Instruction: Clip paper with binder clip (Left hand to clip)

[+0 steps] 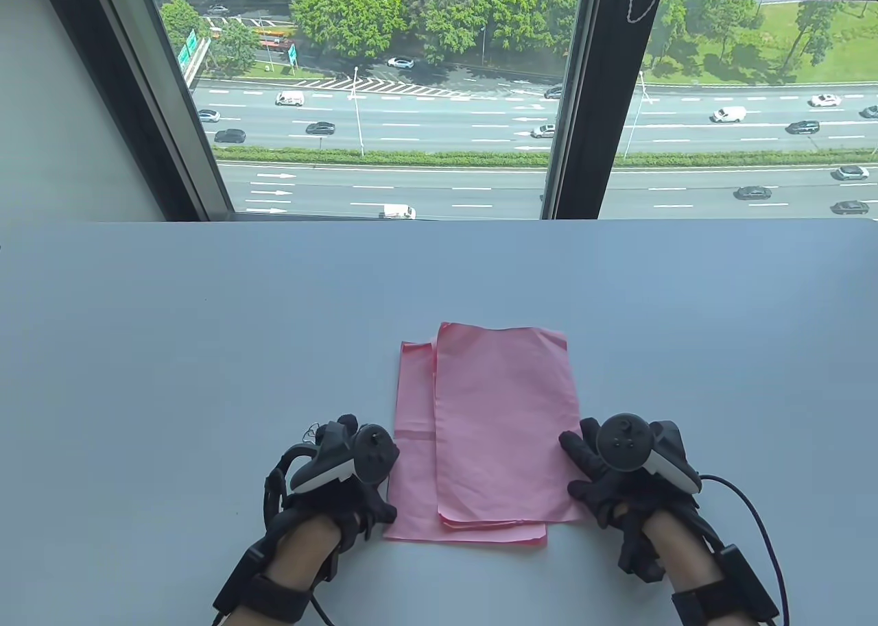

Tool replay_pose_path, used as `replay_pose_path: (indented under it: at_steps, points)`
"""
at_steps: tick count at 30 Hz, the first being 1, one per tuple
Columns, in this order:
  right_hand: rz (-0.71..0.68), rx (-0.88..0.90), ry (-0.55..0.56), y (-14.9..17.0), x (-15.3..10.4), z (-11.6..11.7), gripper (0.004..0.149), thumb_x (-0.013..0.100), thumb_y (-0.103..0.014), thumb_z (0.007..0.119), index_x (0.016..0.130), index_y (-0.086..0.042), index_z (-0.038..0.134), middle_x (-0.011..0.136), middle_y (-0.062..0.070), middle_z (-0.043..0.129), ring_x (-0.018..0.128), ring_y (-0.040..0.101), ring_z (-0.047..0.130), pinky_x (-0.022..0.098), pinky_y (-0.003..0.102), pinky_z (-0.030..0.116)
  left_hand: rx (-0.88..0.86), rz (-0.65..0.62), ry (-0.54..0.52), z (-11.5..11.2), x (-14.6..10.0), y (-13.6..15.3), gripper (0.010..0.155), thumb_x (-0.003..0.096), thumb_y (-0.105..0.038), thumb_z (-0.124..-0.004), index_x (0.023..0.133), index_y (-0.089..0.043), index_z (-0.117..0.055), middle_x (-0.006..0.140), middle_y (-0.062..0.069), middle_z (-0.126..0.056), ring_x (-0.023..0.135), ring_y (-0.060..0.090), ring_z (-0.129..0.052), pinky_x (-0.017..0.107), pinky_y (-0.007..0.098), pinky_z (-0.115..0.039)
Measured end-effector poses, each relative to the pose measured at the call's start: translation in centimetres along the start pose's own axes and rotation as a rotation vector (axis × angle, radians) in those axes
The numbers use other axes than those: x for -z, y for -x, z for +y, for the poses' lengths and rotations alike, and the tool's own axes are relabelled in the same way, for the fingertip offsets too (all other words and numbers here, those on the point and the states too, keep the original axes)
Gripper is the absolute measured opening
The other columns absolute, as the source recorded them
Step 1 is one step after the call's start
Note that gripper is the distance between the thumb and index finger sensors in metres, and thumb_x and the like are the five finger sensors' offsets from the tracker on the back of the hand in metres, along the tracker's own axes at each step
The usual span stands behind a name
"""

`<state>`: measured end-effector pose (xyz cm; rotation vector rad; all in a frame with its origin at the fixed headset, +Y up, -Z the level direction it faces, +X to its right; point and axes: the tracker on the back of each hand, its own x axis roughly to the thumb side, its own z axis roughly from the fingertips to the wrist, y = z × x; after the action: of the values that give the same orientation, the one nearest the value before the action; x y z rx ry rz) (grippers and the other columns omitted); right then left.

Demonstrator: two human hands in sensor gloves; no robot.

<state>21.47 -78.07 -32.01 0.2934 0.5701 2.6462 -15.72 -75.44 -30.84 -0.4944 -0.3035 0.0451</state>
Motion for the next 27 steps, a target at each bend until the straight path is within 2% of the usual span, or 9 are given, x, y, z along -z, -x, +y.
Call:
replay_pose_path:
  at_steps: [12,17,18,20,24,27]
  points:
    - [-0.032,0.022,-0.028,-0.8,-0.3,0.0,0.074,0.046,-0.038,0.083,0.108,-0.022,0.045,0.111,0.014,0.024,0.096,0.050,0.016,0.062,0.071,0.022,-0.001,-0.040,0.005,-0.6,0.5,-0.7,0.090,0.0450,-0.062,-0.080,0.115,-0.024,-0.038,0.122,0.009,-0.026,0.103,0.037,-0.002,0.066,0.058,-0.007]
    - [-0.050,0.066,0.025,-0.3,-0.7,-1.1,0.073,0.047,-0.036,0.082,0.107,-0.022,0.046,0.112,0.014,0.029,0.096,0.050,0.018,0.062,0.072,0.023,-0.031,-0.008,-0.044,0.6,-0.4,0.4,0.082,0.0445,-0.056,-0.085,0.114,-0.027,-0.051,0.122,0.009,-0.030,0.103,0.037,-0.005,0.067,0.058,-0.010]
    - [-0.057,0.071,0.048,-0.2,-0.8,-1.3,0.072,0.046,-0.036,0.083,0.107,-0.022,0.048,0.112,0.014,0.034,0.096,0.050,0.022,0.062,0.072,0.025,-0.037,-0.004,-0.040,0.6,-0.4,0.6,0.081,0.0441,-0.055,-0.087,0.113,-0.027,-0.055,0.122,0.009,-0.030,0.103,0.038,-0.005,0.067,0.059,-0.010]
    - [-0.055,0.057,0.077,-0.1,-1.0,-1.7,0.070,0.046,-0.036,0.082,0.107,-0.020,0.050,0.110,0.018,0.050,0.097,0.052,0.043,0.062,0.073,0.040,-0.023,0.006,-0.025,0.5,-0.4,0.6,0.079,0.0438,-0.054,-0.088,0.112,-0.028,-0.057,0.122,0.009,-0.031,0.103,0.038,-0.005,0.067,0.059,-0.011]
    - [-0.088,0.057,0.105,-0.7,-1.3,-1.6,0.069,0.046,-0.037,0.082,0.106,-0.020,0.052,0.106,0.020,0.059,0.094,0.052,0.053,0.062,0.072,0.044,-0.026,-0.033,-0.044,0.4,-0.3,-0.1,0.073,0.0462,-0.053,-0.083,0.110,-0.026,-0.060,0.122,0.009,-0.031,0.104,0.037,-0.006,0.068,0.059,-0.013]
    - [-0.100,0.069,0.091,-1.1,-1.3,-1.4,0.068,0.046,-0.037,0.082,0.106,-0.019,0.054,0.106,0.020,0.060,0.094,0.052,0.052,0.062,0.072,0.044,-0.017,-0.059,-0.054,0.2,-0.2,-0.6,0.070,0.0469,-0.052,-0.082,0.110,-0.027,-0.061,0.122,0.008,-0.032,0.104,0.037,-0.007,0.069,0.058,-0.014]
